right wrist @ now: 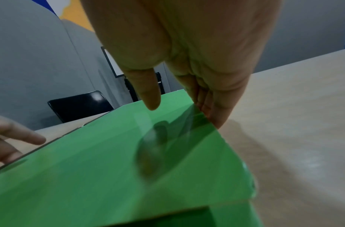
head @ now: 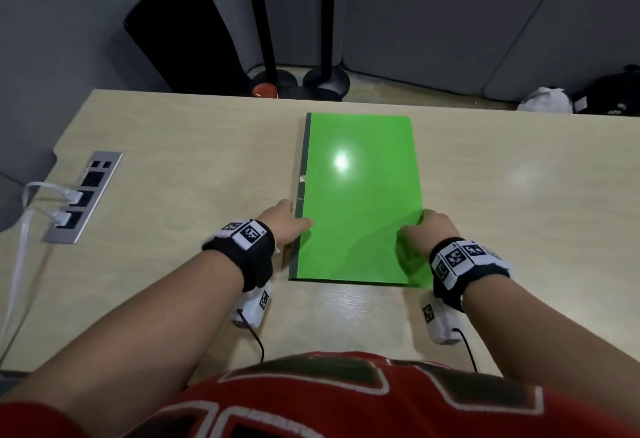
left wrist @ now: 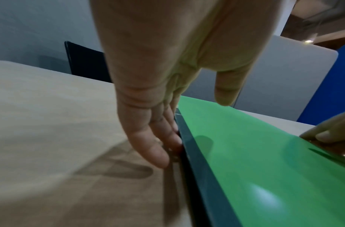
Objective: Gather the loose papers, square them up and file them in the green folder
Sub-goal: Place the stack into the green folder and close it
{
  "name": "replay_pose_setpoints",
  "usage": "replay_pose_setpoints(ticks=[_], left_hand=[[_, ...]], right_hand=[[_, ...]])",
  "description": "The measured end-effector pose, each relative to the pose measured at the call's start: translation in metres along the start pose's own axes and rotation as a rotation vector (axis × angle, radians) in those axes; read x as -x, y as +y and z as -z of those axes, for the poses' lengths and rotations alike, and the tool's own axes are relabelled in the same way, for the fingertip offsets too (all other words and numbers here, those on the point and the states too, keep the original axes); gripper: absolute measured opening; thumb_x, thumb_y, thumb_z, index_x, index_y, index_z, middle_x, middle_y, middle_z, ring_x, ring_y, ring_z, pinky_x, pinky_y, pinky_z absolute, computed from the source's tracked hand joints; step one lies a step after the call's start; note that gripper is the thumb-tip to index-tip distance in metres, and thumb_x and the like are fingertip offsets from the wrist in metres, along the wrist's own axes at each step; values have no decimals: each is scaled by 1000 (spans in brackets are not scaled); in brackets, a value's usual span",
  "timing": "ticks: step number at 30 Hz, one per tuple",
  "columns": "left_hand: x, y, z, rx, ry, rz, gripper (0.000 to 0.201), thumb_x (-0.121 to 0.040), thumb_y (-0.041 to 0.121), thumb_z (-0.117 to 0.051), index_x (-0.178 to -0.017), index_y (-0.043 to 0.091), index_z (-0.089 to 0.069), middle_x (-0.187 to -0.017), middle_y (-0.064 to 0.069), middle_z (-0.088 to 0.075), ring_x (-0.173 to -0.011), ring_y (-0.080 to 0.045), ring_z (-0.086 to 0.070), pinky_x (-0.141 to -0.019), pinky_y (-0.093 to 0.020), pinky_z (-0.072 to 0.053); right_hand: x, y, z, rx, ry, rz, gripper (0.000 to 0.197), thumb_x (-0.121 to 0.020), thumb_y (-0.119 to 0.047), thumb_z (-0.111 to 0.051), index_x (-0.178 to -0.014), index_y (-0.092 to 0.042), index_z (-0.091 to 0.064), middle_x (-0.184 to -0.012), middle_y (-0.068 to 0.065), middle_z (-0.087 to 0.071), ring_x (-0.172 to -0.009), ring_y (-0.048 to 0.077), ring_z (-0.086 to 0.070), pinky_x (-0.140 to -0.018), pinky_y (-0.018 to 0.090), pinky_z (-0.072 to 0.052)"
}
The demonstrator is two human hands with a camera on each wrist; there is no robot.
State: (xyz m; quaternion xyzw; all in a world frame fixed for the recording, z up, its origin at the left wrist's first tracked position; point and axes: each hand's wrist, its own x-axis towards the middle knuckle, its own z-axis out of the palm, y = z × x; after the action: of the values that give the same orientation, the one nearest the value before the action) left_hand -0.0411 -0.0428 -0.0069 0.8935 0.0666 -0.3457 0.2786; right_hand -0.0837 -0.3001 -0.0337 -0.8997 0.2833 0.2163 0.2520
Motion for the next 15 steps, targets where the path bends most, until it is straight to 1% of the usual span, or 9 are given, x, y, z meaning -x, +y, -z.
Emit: replay_pose_setpoints(ticks=[2,4,6,8,9,12,15], left_hand=[[-7,-7,3,-40,34,12,70,-93,44,-52,-147,8,-27,-149,-15,-41,-129,-33,-47,-102,-37,-42],[-13,-17,10,-46,75,48,68,-91,45,-53,-143,7,-32,-143,-17,-46,-124,-35,-51,-101,-41,-45],[-19,-29,19,-47,127,98,67,-90,45,-53,-143,7,-33,-141,-18,-45,-122,-36,-51,-97,-41,-46],[-23,-42,31,-50,177,167,67,-91,42,-53,-143,8,-31,-141,-18,-41,-121,-36,-52,-90,-39,-45],[-24,-48,37,-51,203,197,66,-91,42,-53,-144,8,-30,-141,-19,-39,-120,-37,-52,-89,-39,-45],[-28,-67,53,-65,253,270,67,-88,41,-54,-143,9,-31,-140,-18,-40,-120,-39,-51,-95,-44,-48],[-33,-80,65,-95,268,302,66,-87,40,-55,-141,9,-33,-138,-18,-41,-117,-39,-52,-95,-46,-49]], right_hand=[[-3,-13,-5,37,-22,23,37,-87,-24,-56,-118,-3,-53,-116,16,-57,-88,29,-56,-73,32,-45],[-5,-30,-12,59,-38,60,38,-87,-23,-57,-119,-3,-52,-117,16,-57,-90,29,-56,-72,32,-45],[-6,-48,-22,67,-62,106,37,-87,-21,-56,-119,-3,-53,-116,16,-58,-94,30,-59,-73,33,-48],[-6,-67,-31,68,-94,158,35,-87,-20,-54,-118,-4,-54,-115,16,-59,-96,30,-61,-78,35,-53],[-6,-76,-36,66,-107,188,34,-87,-19,-54,-117,-4,-54,-115,16,-59,-97,30,-61,-79,36,-53],[-5,-102,-48,75,-143,254,34,-89,-19,-53,-118,-3,-53,-117,16,-58,-96,29,-58,-76,33,-48],[-5,-118,-57,82,-166,295,34,-90,-20,-54,-119,-3,-52,-117,16,-58,-93,27,-55,-74,31,-45]])
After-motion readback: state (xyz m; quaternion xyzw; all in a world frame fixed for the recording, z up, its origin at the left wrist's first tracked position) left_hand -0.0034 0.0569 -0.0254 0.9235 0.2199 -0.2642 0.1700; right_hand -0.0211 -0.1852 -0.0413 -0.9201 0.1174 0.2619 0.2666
